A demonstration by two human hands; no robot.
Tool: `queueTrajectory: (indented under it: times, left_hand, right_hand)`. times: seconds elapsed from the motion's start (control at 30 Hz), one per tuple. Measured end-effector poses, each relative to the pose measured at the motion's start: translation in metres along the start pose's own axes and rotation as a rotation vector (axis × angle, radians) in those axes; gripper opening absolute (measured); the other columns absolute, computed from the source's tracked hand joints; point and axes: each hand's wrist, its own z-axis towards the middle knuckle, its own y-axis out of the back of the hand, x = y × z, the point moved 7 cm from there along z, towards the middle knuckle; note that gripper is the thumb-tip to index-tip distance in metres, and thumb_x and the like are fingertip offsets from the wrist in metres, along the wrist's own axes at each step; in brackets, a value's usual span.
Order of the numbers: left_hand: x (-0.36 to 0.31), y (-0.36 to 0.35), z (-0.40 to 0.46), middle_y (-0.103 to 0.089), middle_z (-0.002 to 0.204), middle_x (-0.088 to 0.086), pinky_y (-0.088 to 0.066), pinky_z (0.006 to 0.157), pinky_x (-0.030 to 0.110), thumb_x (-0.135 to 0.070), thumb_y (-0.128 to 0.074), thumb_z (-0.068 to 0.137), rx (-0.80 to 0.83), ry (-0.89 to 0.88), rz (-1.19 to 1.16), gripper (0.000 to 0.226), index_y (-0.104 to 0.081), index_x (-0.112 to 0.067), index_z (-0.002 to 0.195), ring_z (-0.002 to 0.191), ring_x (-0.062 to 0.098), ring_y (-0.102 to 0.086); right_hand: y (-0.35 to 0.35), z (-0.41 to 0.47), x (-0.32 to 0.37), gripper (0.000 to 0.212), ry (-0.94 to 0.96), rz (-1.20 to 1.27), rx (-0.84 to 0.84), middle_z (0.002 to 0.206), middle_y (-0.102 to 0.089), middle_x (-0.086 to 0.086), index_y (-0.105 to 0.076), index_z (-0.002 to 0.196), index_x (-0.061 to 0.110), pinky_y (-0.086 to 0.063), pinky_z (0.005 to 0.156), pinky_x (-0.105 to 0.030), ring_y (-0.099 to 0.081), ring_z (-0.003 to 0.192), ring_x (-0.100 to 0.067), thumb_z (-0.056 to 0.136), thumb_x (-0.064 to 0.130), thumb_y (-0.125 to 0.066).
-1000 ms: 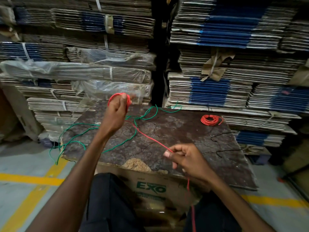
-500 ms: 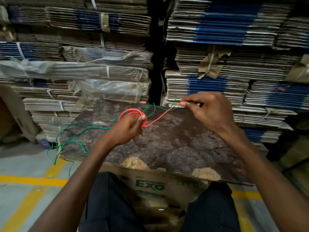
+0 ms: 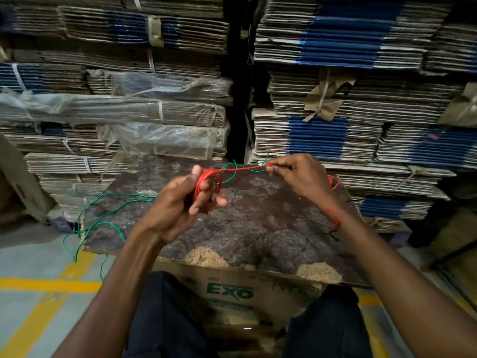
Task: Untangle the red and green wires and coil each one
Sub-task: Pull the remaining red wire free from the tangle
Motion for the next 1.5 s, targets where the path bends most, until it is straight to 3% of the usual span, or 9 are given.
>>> queueTrajectory:
  times: [0.1, 0.27, 0.57, 0.7, 0.8, 0.9, 1.13, 1.37, 1.5]
  left_hand:
    - [-0.004, -0.004, 0.005, -0.053, 0.048, 0.001, -0.037, 0.105, 0.058, -0.036, -0.031, 0.098, -0.057, -0.049, -0.251, 0.05, -0.062, -0.02, 0.062, 0.089, 0.028, -0.072]
    - [-0.008, -0.007, 0.018, -0.066, 0.121, 0.019, -0.045, 0.097, 0.058, -0.033, -0.03, 0.1, -0.043, -0.132, -0.52, 0.05, -0.067, -0.019, 0.068, 0.123, 0.039, -0.054]
    - [-0.009, 0.05, 0.046, -0.059, 0.132, 0.017, -0.058, 0.073, 0.047, -0.028, -0.024, 0.106, -0.394, -0.234, -0.572, 0.054, -0.059, -0.02, 0.065, 0.095, 0.029, -0.065]
    - [-0.004, 0.07, 0.049, -0.055, 0.135, 0.016, -0.05, 0.062, 0.029, -0.033, -0.026, 0.107, -0.534, -0.258, -0.37, 0.035, -0.048, -0.022, 0.081, 0.078, 0.013, -0.061]
    - [-0.008, 0.069, 0.043, -0.06, 0.13, 0.019, -0.047, 0.078, 0.034, -0.029, -0.028, 0.107, -0.607, -0.347, 0.116, 0.033, -0.049, -0.021, 0.082, 0.089, 0.011, -0.068]
    - [-0.005, 0.055, 0.044, -0.062, 0.126, 0.015, -0.042, 0.102, 0.034, -0.028, -0.029, 0.106, -0.452, -0.387, 0.66, 0.034, -0.05, -0.024, 0.08, 0.124, 0.014, -0.056]
    - [0.013, 0.032, 0.045, -0.066, 0.089, 0.018, -0.041, 0.095, 0.049, -0.033, -0.029, 0.101, -0.162, -0.395, 1.327, 0.041, -0.058, -0.007, 0.087, 0.093, 0.039, -0.059]
    - [0.029, 0.024, 0.035, -0.064, 0.074, 0.025, -0.04, 0.06, 0.043, -0.035, -0.031, 0.097, -0.047, -0.34, 1.547, 0.037, -0.054, -0.009, 0.083, 0.067, 0.044, -0.059]
    - [0.04, 0.031, 0.029, -0.056, 0.065, 0.001, -0.039, 0.06, 0.033, -0.044, -0.028, 0.096, 0.017, -0.141, 1.352, 0.036, -0.046, -0.02, 0.075, 0.055, 0.015, -0.054]
  right_hand:
    - [-0.01, -0.007, -0.001, 0.017, -0.015, 0.046, 0.039, 0.082, -0.073, 0.019, -0.073, 0.098, 0.043, -0.053, 0.068, -0.031, -0.067, 0.078, -0.003, 0.087, 0.052, -0.063]
    - [-0.037, -0.023, -0.005, 0.023, -0.067, 0.104, 0.128, 0.08, -0.072, 0.025, -0.07, 0.098, 0.048, -0.055, 0.069, -0.034, -0.068, 0.076, -0.001, 0.084, 0.06, -0.057]
    - [-0.068, -0.076, -0.003, 0.015, -0.095, 0.075, 0.315, 0.072, -0.071, 0.011, -0.07, 0.097, 0.026, -0.056, 0.065, -0.038, -0.065, 0.061, -0.006, 0.093, 0.027, -0.055]
    - [-0.062, -0.096, 0.017, 0.017, 0.002, 0.071, 0.368, 0.071, -0.07, 0.008, -0.069, 0.098, 0.021, -0.053, 0.064, -0.037, -0.061, 0.058, -0.004, 0.093, 0.029, -0.055]
    - [-0.052, -0.103, 0.028, 0.018, 0.065, -0.024, 0.419, 0.071, -0.071, 0.011, -0.07, 0.099, 0.022, -0.05, 0.064, -0.029, -0.06, 0.061, 0.0, 0.092, 0.034, -0.059]
    - [-0.044, -0.109, 0.033, 0.018, 0.102, -0.065, 0.489, 0.071, -0.071, 0.011, -0.069, 0.094, 0.026, -0.05, 0.065, -0.029, -0.062, 0.067, -0.001, 0.091, 0.04, -0.059]
    - [-0.019, -0.097, 0.034, 0.026, 0.169, -0.472, 0.453, 0.105, -0.071, 0.008, -0.066, 0.11, 0.039, -0.035, 0.066, -0.029, -0.064, 0.103, -0.02, 0.09, 0.053, -0.057]
    - [0.0, -0.073, 0.018, 0.02, 0.122, -0.752, 0.23, 0.096, -0.071, 0.004, -0.069, 0.106, 0.035, -0.025, 0.087, -0.038, -0.058, 0.103, -0.021, 0.092, 0.041, -0.057]
    - [0.007, -0.055, 0.007, 0.02, 0.107, -0.617, 0.079, 0.097, -0.074, 0.006, -0.071, 0.107, 0.036, -0.035, 0.097, -0.043, -0.065, 0.099, -0.022, 0.092, 0.039, -0.058]
